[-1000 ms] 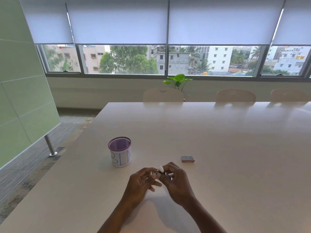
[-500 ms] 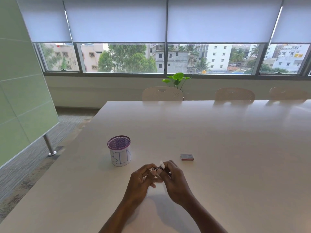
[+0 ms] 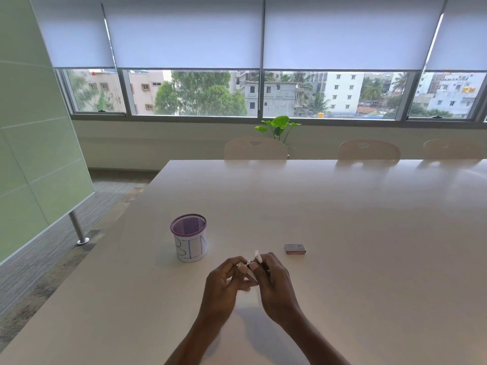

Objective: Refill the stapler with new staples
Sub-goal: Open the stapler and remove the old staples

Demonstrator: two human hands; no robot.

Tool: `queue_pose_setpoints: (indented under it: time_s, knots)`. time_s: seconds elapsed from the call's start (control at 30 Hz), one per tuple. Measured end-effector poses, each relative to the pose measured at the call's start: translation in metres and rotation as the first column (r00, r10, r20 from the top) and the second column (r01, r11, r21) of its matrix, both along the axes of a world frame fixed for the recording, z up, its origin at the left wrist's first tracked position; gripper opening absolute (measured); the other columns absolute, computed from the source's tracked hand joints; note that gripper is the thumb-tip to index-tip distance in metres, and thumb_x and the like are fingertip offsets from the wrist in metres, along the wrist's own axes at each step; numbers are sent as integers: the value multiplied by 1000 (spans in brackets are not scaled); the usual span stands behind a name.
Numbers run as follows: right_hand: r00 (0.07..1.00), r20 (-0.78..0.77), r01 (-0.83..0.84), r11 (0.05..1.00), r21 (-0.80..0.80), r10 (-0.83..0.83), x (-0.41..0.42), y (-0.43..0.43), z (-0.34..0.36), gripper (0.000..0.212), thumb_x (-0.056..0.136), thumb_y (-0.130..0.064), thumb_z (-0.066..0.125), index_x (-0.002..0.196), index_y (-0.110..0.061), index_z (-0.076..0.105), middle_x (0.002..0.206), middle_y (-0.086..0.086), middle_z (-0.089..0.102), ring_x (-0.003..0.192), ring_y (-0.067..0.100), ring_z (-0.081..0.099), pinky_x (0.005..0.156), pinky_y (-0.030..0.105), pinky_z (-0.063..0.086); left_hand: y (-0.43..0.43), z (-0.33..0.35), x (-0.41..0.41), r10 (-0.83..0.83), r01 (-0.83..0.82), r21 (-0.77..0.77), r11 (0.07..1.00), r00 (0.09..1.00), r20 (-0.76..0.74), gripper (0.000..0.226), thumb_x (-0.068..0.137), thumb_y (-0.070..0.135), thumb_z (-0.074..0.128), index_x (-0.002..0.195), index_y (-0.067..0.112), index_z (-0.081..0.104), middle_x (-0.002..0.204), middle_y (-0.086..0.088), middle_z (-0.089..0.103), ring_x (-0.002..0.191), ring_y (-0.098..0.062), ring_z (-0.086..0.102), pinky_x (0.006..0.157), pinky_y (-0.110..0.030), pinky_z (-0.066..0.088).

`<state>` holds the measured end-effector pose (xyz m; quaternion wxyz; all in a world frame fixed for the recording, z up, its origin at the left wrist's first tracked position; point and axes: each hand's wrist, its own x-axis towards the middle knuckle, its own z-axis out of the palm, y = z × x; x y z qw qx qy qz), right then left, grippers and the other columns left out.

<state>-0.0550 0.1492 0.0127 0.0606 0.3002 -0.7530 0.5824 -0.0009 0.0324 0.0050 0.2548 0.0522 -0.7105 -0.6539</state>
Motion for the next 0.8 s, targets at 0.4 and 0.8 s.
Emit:
queue_pose_setpoints:
  time_s: [0.4, 0.8]
  knots:
    - [996, 87, 4, 993, -118, 7, 4, -4, 0, 22, 98, -11, 54, 77, -5, 51, 74, 10, 55, 66, 16, 49, 62, 38, 43, 1, 2, 0, 57, -61, -114, 992, 998, -39, 22, 89, 35, 54, 94, 19, 68, 80, 2, 77, 72, -18, 76, 63, -35, 63]
    - [998, 36, -54, 991, -125, 59, 2, 1, 8, 23, 85, -18, 73, 67, -15, 59, 72, 1, 54, 63, 14, 52, 55, 22, 41, -5, 7, 6, -58, 43, -237, 971, 996, -60, 25, 91, 36, 54, 94, 15, 67, 77, 10, 74, 74, -15, 75, 69, -22, 59]
